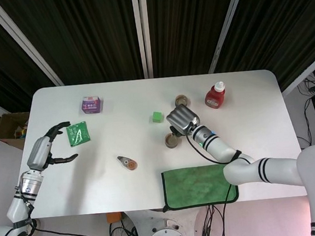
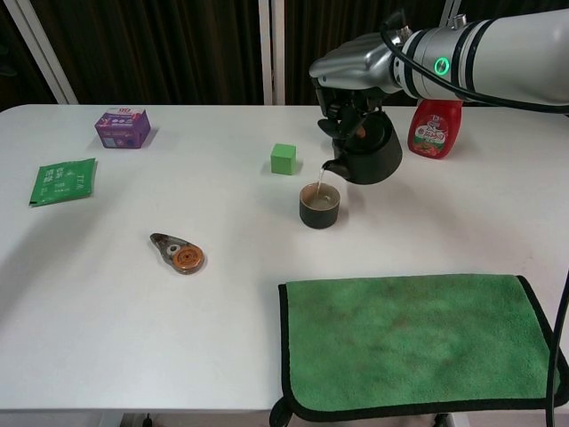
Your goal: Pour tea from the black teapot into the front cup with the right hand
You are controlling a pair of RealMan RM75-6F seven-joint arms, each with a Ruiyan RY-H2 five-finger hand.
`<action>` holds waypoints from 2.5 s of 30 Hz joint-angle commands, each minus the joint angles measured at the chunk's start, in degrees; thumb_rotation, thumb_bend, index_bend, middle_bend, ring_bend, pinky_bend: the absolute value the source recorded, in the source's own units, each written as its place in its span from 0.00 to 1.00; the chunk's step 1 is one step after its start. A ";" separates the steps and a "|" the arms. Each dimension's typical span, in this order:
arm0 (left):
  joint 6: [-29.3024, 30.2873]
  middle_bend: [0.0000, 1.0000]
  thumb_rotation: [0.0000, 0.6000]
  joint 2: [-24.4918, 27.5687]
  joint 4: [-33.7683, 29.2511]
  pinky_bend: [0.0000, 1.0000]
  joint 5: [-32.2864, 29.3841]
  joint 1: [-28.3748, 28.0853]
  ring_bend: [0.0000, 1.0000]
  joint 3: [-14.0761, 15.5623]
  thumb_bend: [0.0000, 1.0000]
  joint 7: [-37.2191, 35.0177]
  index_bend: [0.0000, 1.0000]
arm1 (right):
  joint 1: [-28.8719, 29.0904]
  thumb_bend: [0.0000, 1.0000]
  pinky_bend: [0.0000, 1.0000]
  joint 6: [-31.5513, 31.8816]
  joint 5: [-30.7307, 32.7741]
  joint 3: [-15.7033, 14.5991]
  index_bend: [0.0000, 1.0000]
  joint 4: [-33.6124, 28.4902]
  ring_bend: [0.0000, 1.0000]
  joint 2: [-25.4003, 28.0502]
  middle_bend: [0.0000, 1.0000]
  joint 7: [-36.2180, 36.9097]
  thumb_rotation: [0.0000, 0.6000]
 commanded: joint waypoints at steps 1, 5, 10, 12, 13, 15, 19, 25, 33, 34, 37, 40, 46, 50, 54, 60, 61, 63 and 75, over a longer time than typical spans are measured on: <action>-0.06 0.18 1.00 -0.01 0.01 0.27 -0.03 -0.02 0.17 0.00 0.12 -0.03 0.17 | -0.54 0.66 0.69 -0.37 -0.27 0.53 1.00 0.07 0.92 0.12 1.00 1.59 0.93; -0.07 0.18 1.00 0.08 -0.10 0.27 -0.01 -0.07 0.17 -0.05 0.12 0.07 0.17 | -1.06 0.66 0.69 -0.79 -1.61 0.93 1.00 0.28 0.92 0.38 1.00 3.33 0.93; -0.13 0.18 1.00 0.15 -0.29 0.27 -0.01 -0.15 0.17 -0.09 0.12 0.26 0.17 | -1.86 0.66 0.69 -0.74 -3.42 1.64 1.00 0.31 0.92 0.44 1.00 5.66 0.93; -0.13 0.18 1.00 0.19 -0.36 0.27 -0.02 -0.16 0.17 -0.11 0.12 0.29 0.17 | -2.22 0.66 0.69 -0.64 -4.18 1.99 1.00 0.39 0.92 0.40 1.00 6.70 0.93; -0.14 0.18 1.00 0.22 -0.39 0.27 -0.03 -0.17 0.17 -0.11 0.12 0.30 0.17 | -2.50 0.66 0.69 -0.60 -4.71 2.25 1.00 0.43 0.92 0.37 1.00 7.53 0.93; -0.14 0.18 1.00 0.27 -0.44 0.27 -0.03 -0.16 0.17 -0.10 0.12 0.29 0.17 | -3.10 0.66 0.69 -0.41 -5.79 2.81 1.00 0.49 0.92 0.35 1.00 9.25 0.93; -0.17 0.18 1.00 0.33 -0.45 0.27 -0.07 -0.15 0.17 -0.11 0.12 0.22 0.17 | -4.52 0.66 0.69 0.55 -8.55 3.78 1.00 0.90 0.92 0.31 1.00 12.69 0.93; -0.08 0.18 1.00 0.52 -0.60 0.27 -0.09 -0.11 0.17 -0.14 0.12 0.30 0.17 | -7.91 0.66 0.69 2.91 -13.64 5.53 1.00 1.51 0.92 0.47 1.00 20.85 0.93; -0.10 0.18 1.00 0.54 -1.08 0.27 -0.11 -0.20 0.17 -0.21 0.12 1.03 0.17 | -13.20 0.66 0.69 6.10 -20.50 6.03 1.00 0.41 0.92 2.86 1.00 31.88 0.93; -0.17 0.18 1.00 0.46 -1.14 0.27 -0.14 -0.25 0.17 -0.22 0.12 1.20 0.17 | -14.12 0.66 0.69 6.29 -21.19 5.86 1.00 -0.12 0.92 3.52 1.00 33.62 0.93; -0.33 0.18 1.00 0.30 -1.30 0.27 -0.12 -0.39 0.17 -0.22 0.12 1.57 0.17 | -16.43 0.66 0.69 7.50 -22.96 5.16 1.00 -0.65 0.92 4.99 1.00 36.37 0.93; -0.58 0.18 1.00 0.11 -1.41 0.27 -0.11 -0.55 0.17 -0.17 0.12 1.90 0.17 | -18.76 0.66 0.69 8.79 -24.01 4.39 1.00 -0.43 0.92 5.83 1.00 38.51 0.93; -1.03 0.18 1.00 -0.14 -1.60 0.27 0.01 -0.83 0.17 0.01 0.12 2.70 0.17 | -22.00 0.65 0.69 8.41 -24.30 2.67 1.00 2.10 0.92 6.39 1.00 40.62 0.93; -1.29 0.18 1.00 -0.19 -1.61 0.27 -0.10 -0.93 0.17 0.03 0.12 2.86 0.17 | -23.25 0.64 0.69 7.50 -24.00 1.94 1.00 4.20 0.92 6.06 1.00 40.56 0.93; -1.61 0.18 1.00 -0.43 -1.30 0.27 -0.17 -1.04 0.17 0.12 0.12 2.78 0.17 | -23.95 0.64 0.69 6.36 -24.02 1.37 1.00 6.03 0.92 5.23 1.00 40.02 0.93; -1.83 0.18 1.00 -0.76 -0.55 0.27 -0.25 -1.09 0.17 0.20 0.12 2.29 0.17 | -24.75 0.64 0.69 6.08 -24.94 0.94 1.00 9.52 0.92 2.45 1.00 38.48 0.93; -1.82 0.18 1.00 -0.77 -0.46 0.27 -0.28 -1.07 0.17 0.19 0.12 2.23 0.17 | -24.83 0.64 0.69 6.12 -25.14 0.98 1.00 9.90 0.92 2.04 1.00 38.44 0.93; -1.76 0.18 1.00 -0.78 -0.29 0.27 -0.30 -1.04 0.17 0.17 0.12 2.15 0.17 | -24.94 0.64 0.69 6.05 -25.59 0.98 1.00 10.82 0.92 1.12 1.00 38.17 0.93; -1.17 0.18 1.00 -0.56 -0.24 0.27 -0.29 -0.83 0.17 0.07 0.12 2.40 0.17 | -25.52 0.64 0.68 5.44 -27.06 1.55 1.00 14.51 0.91 -2.16 1.00 37.73 0.93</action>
